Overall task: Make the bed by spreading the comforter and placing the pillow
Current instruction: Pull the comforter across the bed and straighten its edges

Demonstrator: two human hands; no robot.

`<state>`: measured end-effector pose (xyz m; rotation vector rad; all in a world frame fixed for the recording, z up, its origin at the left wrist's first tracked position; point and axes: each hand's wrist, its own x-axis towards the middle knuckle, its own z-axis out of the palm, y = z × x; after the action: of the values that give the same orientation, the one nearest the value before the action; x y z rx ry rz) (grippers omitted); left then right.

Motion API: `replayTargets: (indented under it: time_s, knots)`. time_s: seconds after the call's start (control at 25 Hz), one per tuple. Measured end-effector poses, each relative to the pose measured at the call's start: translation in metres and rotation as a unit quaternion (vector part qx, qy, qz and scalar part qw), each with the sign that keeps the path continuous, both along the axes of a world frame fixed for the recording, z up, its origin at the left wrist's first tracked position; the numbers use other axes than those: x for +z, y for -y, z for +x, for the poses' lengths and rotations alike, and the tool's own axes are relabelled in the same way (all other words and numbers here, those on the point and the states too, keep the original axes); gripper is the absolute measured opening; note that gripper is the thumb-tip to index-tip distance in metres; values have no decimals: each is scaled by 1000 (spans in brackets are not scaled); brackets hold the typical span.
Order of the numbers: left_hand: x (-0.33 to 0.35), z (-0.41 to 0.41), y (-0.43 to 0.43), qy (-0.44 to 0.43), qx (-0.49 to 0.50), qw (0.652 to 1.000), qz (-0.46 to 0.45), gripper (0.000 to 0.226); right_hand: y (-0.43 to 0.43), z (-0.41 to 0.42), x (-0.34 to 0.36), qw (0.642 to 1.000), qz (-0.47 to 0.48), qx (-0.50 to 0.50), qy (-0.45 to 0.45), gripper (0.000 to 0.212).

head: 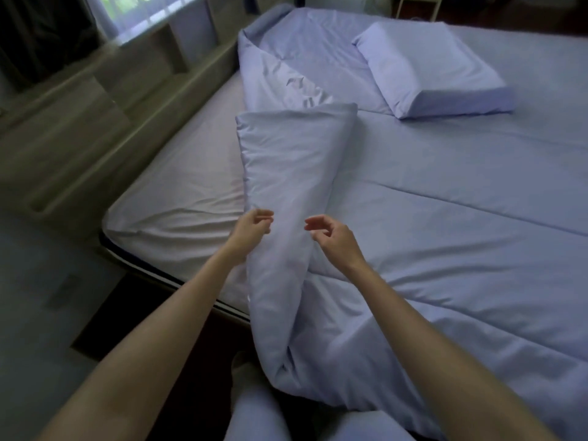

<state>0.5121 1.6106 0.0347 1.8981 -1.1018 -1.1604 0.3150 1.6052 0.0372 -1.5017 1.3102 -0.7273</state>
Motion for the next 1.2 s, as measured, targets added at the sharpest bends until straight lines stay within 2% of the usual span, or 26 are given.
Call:
replayTargets:
  time_s: [0.12,0.28,0.4,0.48,0.56,0.64,0.68,0.76,0.84,0.92,1.0,1.08,1.2]
  knots:
    - [5,17,42,-12,-49,998,-46,30,21,22,5,999,-22,-38,2,21]
    - [-8,63,102,27,-70,993,-96,27,43,54,0,987,-42,-154,27,22]
    - [-29,102,144,138,-42,983,-112,29,45,82,-5,972,-76,-219,37,24]
    - [-47,117,164,183,-36,981,-56,49,41,102,-10,960,-86,-264,34,24]
    - [-56,120,177,112,-40,993,26,78,33,117,-16,954,-96,-284,18,24]
    - [-62,119,189,-38,-19,996,85,94,30,127,-23,956,-99,-276,-4,29]
    - [-63,119,193,-105,-6,989,108,96,29,130,-27,956,-103,-274,-13,31]
    - [-62,118,193,-181,-11,974,134,81,25,134,-37,952,-124,-273,-60,36]
    - [-53,118,188,-235,-43,965,105,51,22,136,-53,939,-136,-274,-158,49]
    - [-42,128,182,-301,-33,952,34,32,21,137,-66,924,-73,-300,-224,69]
    - [-28,152,169,-338,19,940,-37,30,22,143,-69,930,31,-317,-185,81]
    - [-19,187,141,-313,90,942,-86,25,24,154,-69,947,82,-282,-130,80]
    - [-30,249,73,-206,218,949,-103,12,17,183,-65,970,76,-203,-114,76]
